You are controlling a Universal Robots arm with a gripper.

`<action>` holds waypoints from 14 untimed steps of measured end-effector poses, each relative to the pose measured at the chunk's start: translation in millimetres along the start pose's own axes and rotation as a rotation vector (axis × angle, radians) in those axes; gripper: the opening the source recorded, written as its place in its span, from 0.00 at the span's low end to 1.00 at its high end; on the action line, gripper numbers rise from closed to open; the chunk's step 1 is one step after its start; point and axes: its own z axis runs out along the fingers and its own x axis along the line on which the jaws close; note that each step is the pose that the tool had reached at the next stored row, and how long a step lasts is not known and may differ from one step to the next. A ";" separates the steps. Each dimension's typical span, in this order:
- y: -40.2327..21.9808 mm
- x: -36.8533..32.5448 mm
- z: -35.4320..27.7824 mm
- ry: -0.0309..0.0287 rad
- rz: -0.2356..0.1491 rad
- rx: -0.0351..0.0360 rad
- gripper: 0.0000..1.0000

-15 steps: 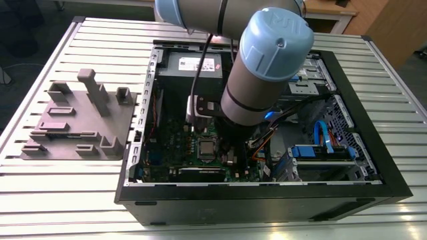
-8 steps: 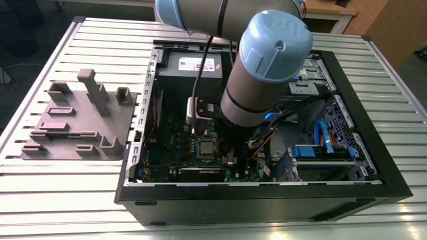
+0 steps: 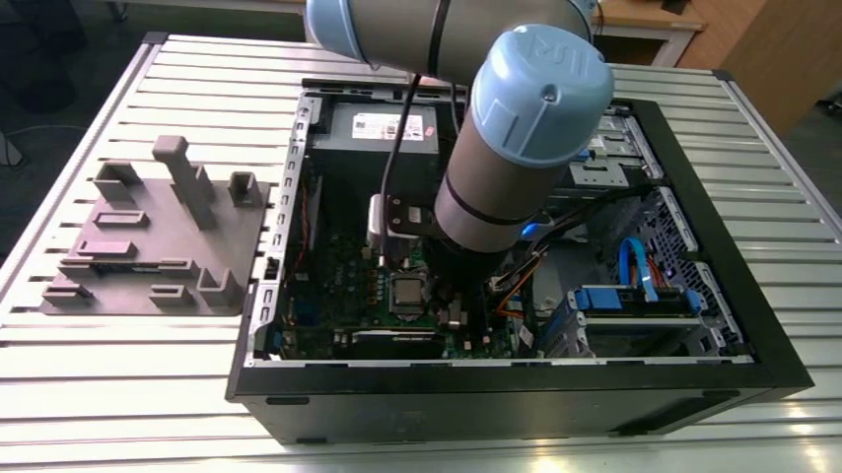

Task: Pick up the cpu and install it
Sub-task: 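Install the first cpu locking lever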

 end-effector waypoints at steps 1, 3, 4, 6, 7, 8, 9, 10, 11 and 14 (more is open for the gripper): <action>-0.1 0.0 0.2 0.0000 0.000 0.0000 0.10; -0.5 0.1 0.6 0.0001 -0.001 0.0000 0.10; -0.6 0.0 0.7 0.0001 -0.001 0.0000 0.10; -0.9 0.0 1.0 0.0001 -0.001 -0.0001 0.10; -1.0 0.0 1.1 0.0001 -0.001 -0.0001 0.10; -1.2 0.0 1.2 0.0001 -0.001 -0.0001 0.10; -1.4 0.0 1.2 0.0001 -0.002 0.0000 0.10; -1.6 0.0 1.3 0.0001 -0.002 0.0000 0.10; -1.8 0.0 1.3 0.0001 -0.002 0.0000 0.10; -3.1 0.0 1.3 0.0000 -0.002 0.0000 0.10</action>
